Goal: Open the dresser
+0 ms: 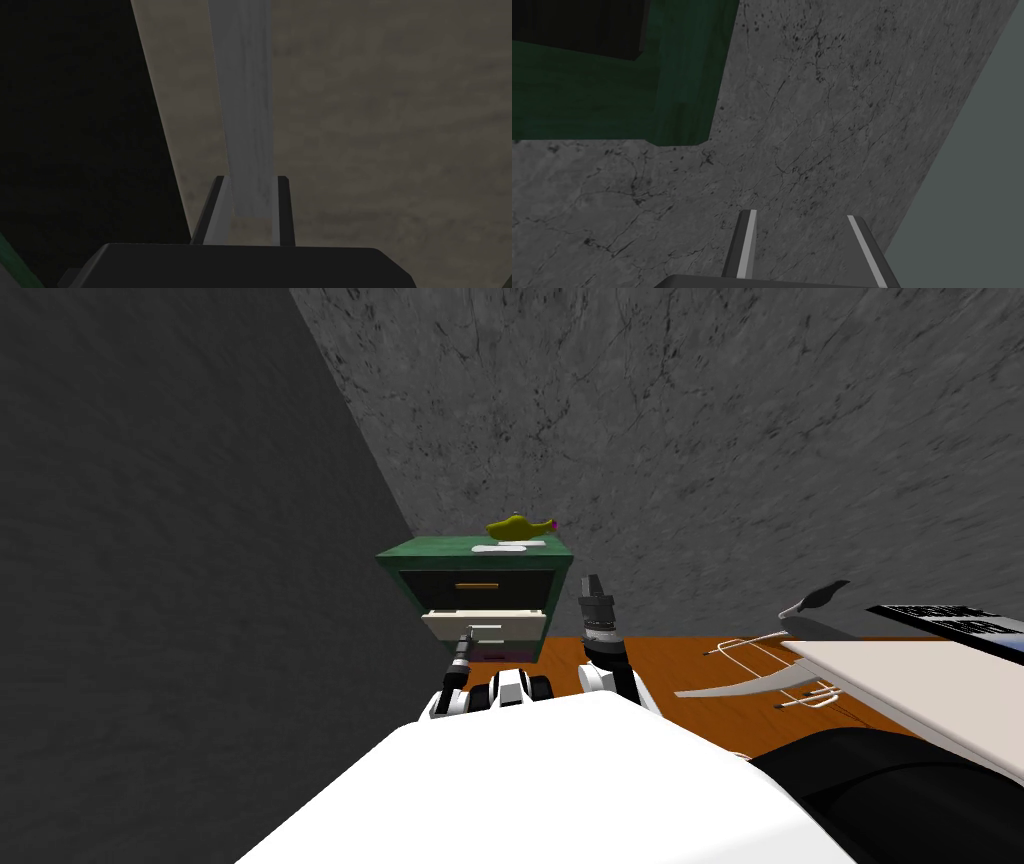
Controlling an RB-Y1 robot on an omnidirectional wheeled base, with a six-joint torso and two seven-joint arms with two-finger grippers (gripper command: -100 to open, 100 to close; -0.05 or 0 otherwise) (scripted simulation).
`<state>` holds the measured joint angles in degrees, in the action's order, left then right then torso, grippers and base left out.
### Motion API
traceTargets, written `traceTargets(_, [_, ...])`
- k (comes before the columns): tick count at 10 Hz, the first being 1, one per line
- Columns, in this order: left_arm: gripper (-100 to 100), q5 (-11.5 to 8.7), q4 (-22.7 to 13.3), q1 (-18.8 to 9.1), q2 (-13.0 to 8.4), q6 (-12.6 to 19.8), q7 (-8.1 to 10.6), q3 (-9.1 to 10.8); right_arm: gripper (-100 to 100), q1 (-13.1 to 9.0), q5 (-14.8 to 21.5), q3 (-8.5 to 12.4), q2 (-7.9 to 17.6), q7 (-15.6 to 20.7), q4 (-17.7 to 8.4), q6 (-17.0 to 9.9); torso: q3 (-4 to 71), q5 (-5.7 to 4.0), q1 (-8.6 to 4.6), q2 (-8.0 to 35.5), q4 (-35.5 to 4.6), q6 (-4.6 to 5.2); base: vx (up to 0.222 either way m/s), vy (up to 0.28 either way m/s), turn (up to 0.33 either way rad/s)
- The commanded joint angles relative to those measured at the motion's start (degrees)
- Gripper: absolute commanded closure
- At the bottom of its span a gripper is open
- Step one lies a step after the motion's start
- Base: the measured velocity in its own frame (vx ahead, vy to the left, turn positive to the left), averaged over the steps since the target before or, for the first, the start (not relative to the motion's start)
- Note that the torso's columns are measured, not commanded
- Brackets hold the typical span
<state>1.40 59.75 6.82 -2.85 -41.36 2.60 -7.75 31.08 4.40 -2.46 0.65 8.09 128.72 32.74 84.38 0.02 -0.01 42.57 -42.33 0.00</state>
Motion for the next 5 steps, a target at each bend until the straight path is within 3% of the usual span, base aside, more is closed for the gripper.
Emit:
traceTargets(1, [100,0.2,1.1,0.3,-0.1,0.9,0.19,-0.39,0,0.0,0.0,0.0,0.0,0.0,0.0,0.0,0.1,-0.04,-0.02,-0.1,0.0,0.0,-0.198,0.009,0.026])
traceTargets(3, [100,0.2,1.3,1.0,-0.3,1.0,0.28,-0.56,0,0.0,0.0,0.0,0.0,0.0,0.0,0.0,0.3,-0.11,-0.16,-0.5,0.0,0.05,-0.107,0.002,0.018])
traceTargets(5, [100,0.3,2.0,1.5,-0.5,1.0,0.47,-0.92,0,0.0,0.0,0.0,0.0,0.0,0.0,0.0,0.1,-0.02,-0.07,-0.1,0.0,0.05,-0.189,0.022,0.022])
